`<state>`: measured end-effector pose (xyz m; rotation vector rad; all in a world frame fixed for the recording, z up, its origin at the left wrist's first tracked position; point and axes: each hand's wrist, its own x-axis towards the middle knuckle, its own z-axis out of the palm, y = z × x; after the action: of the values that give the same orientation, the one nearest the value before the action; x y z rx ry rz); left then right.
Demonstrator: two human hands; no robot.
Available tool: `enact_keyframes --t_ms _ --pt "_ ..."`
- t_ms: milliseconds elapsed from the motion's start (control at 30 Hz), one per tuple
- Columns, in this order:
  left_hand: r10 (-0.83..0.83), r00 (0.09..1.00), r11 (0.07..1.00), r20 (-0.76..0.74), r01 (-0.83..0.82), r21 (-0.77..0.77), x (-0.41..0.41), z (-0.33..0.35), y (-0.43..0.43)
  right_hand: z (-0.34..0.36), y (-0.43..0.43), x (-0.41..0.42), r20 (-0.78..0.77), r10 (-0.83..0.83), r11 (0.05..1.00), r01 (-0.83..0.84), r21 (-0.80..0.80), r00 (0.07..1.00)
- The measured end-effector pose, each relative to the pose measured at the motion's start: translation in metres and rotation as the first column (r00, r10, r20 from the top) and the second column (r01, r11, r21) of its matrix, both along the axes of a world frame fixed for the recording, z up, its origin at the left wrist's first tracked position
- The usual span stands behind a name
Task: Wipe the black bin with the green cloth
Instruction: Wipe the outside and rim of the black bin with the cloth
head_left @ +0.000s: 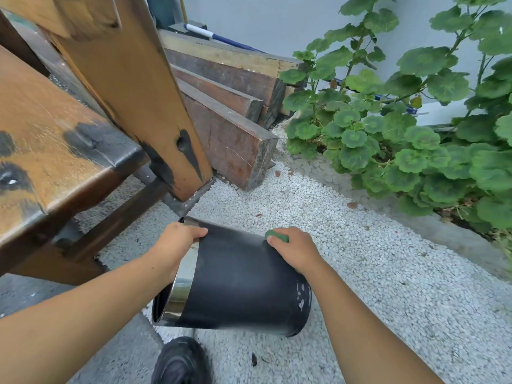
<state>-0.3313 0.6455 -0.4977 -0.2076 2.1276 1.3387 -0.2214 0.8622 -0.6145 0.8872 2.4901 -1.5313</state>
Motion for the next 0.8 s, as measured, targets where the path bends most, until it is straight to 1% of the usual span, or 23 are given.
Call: enact_keyframes --t_ms 67,167,267,400,533,667,733,800 --pt "0.031 0.999 0.999 -0.014 -0.031 -0.030 -0.008 -0.002 -0.001 -0.003 -0.002 -0.003 -0.025 0.014 0.998 -0.012 0.061 1.000" --pt "0.055 0.998 0.998 -0.015 -0.056 -0.039 -0.017 -0.006 0.006 -0.003 0.001 -0.004 -0.024 0.034 0.999 -0.033 0.040 0.999" --pt "0.065 0.998 0.994 -0.014 -0.066 -0.086 -0.022 -0.007 0.017 -0.007 0.005 0.006 -0.026 0.056 0.996 -0.054 0.065 0.998" --pt "0.062 0.998 0.991 -0.011 -0.063 -0.121 -0.030 -0.007 0.028 -0.010 -0.002 0.027 -0.066 -0.032 0.999 0.034 0.035 0.997" --pt "0.059 0.998 0.988 -0.005 -0.059 -0.146 -0.036 -0.006 0.030 -0.007 -0.020 0.045 -0.107 -0.080 0.985 0.095 0.145 0.991" --pt "0.050 0.999 0.979 0.022 -0.045 -0.199 -0.043 -0.005 0.036 -0.002 -0.034 0.059 -0.141 -0.130 0.965 0.158 0.212 0.982" --pt "0.023 1.000 0.976 0.004 -0.022 -0.218 -0.045 -0.006 0.037 0.000 -0.042 0.065 -0.161 -0.150 0.952 0.187 0.243 0.975" --pt "0.016 1.000 0.979 -0.022 -0.020 -0.204 -0.045 -0.005 0.035 0.002 -0.051 0.071 -0.182 -0.167 0.940 0.212 0.268 0.969"
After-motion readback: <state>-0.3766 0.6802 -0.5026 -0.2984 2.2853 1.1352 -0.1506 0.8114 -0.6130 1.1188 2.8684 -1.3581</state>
